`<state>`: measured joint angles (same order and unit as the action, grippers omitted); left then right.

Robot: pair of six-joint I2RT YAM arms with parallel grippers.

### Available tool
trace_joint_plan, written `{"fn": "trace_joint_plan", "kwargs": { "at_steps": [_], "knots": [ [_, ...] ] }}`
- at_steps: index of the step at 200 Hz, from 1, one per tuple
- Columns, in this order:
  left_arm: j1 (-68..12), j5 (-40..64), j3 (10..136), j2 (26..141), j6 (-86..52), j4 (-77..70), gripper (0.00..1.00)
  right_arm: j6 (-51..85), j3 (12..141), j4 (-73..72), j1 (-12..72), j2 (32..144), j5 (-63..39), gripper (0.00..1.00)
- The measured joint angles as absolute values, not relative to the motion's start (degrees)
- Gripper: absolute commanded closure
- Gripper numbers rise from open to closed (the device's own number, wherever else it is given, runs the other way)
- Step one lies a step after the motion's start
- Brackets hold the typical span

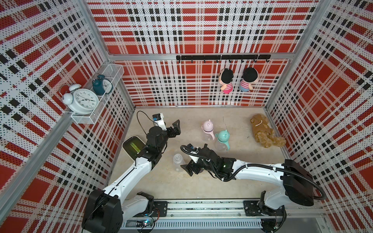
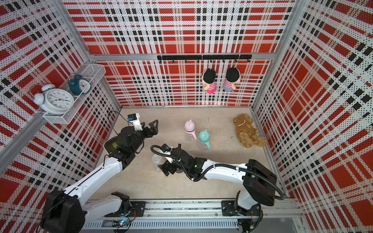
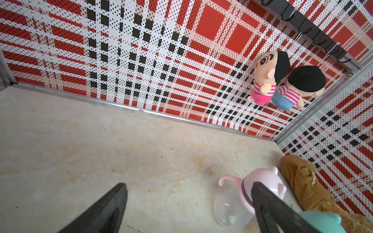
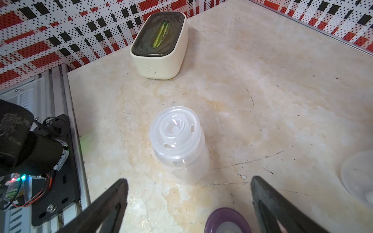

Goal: Assemble the baby bottles
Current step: Pick up the baby bottle from the center of the board.

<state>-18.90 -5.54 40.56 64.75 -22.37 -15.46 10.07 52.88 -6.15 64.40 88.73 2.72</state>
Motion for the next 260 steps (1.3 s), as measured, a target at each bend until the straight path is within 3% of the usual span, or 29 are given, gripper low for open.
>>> {"fn": "trace_joint_plan", "kwargs": {
  "at_steps": [132,228,260],
  "knots": [
    [-16.36,-6.04,40.56,64.69,-22.74,-15.25,0.02,8.19,58.30,-19.25,64.73,103.48,-0.23,0.16],
    [-16.12,-5.08,38.92,65.32,-22.74,-17.52,0.02,9.63,59.68,-20.82,64.73,107.00,1.56,0.44],
    [-16.10,-4.19,38.50,65.76,-22.72,-18.31,0.02,10.07,59.68,-20.82,64.73,106.96,2.87,0.45]
  ]
}}
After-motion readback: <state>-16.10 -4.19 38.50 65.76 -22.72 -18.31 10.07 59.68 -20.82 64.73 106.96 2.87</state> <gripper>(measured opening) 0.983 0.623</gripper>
